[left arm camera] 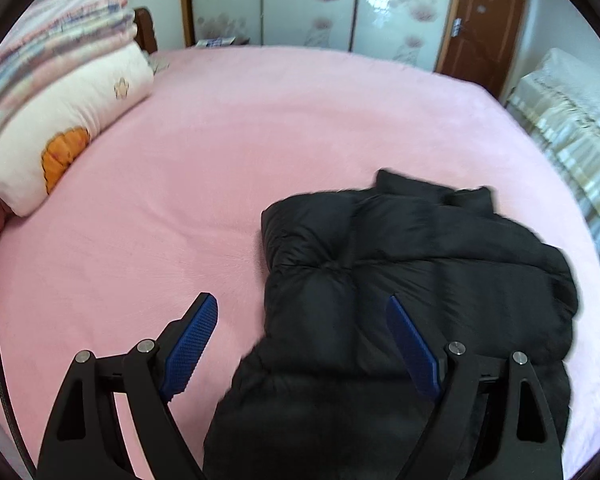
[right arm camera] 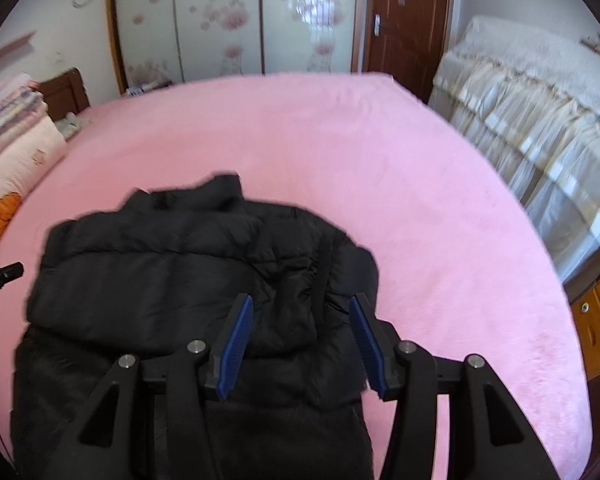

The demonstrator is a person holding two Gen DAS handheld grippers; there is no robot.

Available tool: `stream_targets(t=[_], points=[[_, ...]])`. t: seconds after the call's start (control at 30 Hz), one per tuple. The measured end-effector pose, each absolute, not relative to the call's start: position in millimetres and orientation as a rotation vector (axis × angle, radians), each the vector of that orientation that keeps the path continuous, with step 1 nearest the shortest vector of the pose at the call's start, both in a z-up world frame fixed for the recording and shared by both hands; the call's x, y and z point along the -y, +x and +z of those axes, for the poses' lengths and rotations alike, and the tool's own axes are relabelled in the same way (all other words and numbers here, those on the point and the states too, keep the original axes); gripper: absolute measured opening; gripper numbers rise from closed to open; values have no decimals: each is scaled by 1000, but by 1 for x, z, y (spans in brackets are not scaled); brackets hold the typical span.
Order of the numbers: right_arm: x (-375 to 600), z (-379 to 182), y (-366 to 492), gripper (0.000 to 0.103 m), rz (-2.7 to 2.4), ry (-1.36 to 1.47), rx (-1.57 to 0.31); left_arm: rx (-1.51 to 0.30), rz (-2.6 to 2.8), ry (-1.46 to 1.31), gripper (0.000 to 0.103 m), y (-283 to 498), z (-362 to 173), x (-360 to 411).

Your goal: Fold large clothes

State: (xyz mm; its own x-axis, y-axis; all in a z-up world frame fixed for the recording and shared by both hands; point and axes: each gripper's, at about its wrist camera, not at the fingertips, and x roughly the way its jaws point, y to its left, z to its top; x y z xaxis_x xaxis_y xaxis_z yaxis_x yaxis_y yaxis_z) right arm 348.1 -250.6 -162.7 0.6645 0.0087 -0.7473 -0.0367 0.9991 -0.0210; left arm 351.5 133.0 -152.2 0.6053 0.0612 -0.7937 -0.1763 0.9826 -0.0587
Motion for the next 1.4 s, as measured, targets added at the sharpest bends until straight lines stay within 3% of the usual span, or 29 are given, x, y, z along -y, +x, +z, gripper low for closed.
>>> stream_targets(t=[0.2,0.4,0.5,0.67,0.93,1.4], points=[[247,-83,274,51,81,-36,-714,-790,51,-148,86,270,-73,-117],[242,-16,196,55,131,-33,-578,-636,-22,-151,93,183,-5,-104],[241,6,159,60,150,-17,-506,-583,-40,-125,93,141,14,-99],[240,16,108,60,210,10,-435,-512,-63,-76,93,81,18,-94],[232,-25,49,60,259,-50,-406,-508,-108,-230,94,19,-34,-112],[246,-130,18,60,262,-76,-651,-754,-25,-386,94,11,-207,-158]])
